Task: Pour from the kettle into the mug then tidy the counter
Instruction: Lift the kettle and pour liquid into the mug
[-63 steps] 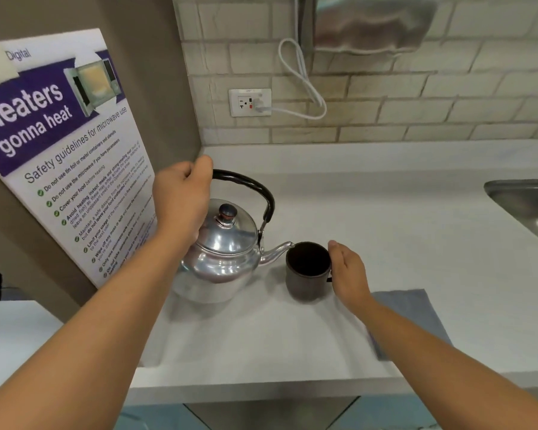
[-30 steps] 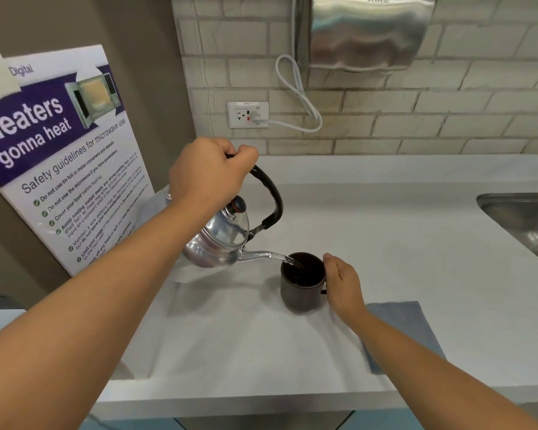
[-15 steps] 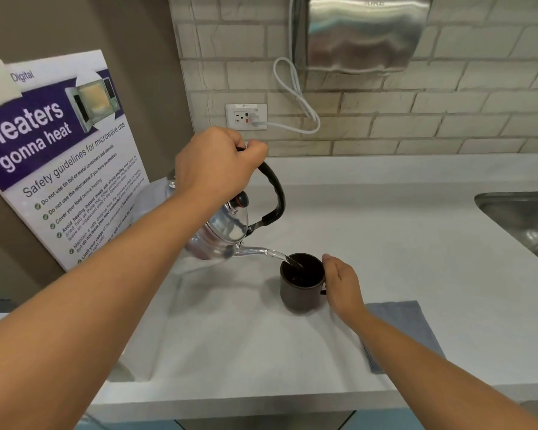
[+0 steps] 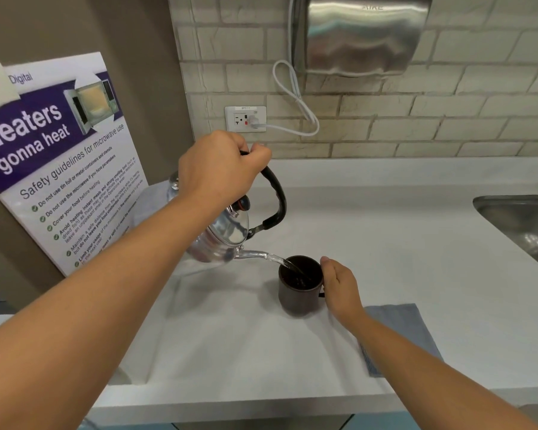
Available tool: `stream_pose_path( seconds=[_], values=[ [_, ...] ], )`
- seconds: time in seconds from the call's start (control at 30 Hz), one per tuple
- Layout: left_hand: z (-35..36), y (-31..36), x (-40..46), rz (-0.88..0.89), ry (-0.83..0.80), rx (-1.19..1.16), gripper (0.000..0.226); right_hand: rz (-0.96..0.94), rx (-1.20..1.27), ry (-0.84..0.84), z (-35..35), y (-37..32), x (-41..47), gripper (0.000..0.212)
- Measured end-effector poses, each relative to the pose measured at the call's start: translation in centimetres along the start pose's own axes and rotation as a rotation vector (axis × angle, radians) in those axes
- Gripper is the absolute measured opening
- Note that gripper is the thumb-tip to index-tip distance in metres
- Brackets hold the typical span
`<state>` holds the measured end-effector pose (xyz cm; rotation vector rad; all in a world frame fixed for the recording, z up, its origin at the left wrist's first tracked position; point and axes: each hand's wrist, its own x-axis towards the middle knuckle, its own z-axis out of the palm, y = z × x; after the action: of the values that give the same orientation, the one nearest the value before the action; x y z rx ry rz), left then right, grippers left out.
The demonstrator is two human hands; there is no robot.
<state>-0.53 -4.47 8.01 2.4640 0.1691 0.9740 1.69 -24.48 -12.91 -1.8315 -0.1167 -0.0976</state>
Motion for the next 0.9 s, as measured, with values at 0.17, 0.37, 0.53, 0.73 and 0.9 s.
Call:
stream_pose_path(
  seconds=[0.17,0.37,0.53,0.73,0.9],
  values=[
    [0.4,-1.1,-0.8,-0.075,0.014,-0.091,0.038,-0.014,0.004,0.008,0.0,-0.2,-0.1,0.046],
    [1.0,-2.7,-1.9,-0.146,0.037,-0.255,0.037,0.003,-0.020,0.001,0.0,-0.3,-0.1,0.045],
    [1.8,-3.6,-2.8,-0.213,0.070,-0.380,0.038,0.000,-0.018,-0.003,0.0,-0.1,0.0,0.046],
    [2.6,-5.1,-2.9,-0.324,0.094,-0.536,0.041,-0.019,-0.031,-0.005,0.0,0.3,0.2,0.046],
    [2.7,-6.2,-2.2,-0.494,0.120,-0.624,0.045,-0.004,-0.024,-0.060,-0.4,0.6,0.3,0.046]
  ],
)
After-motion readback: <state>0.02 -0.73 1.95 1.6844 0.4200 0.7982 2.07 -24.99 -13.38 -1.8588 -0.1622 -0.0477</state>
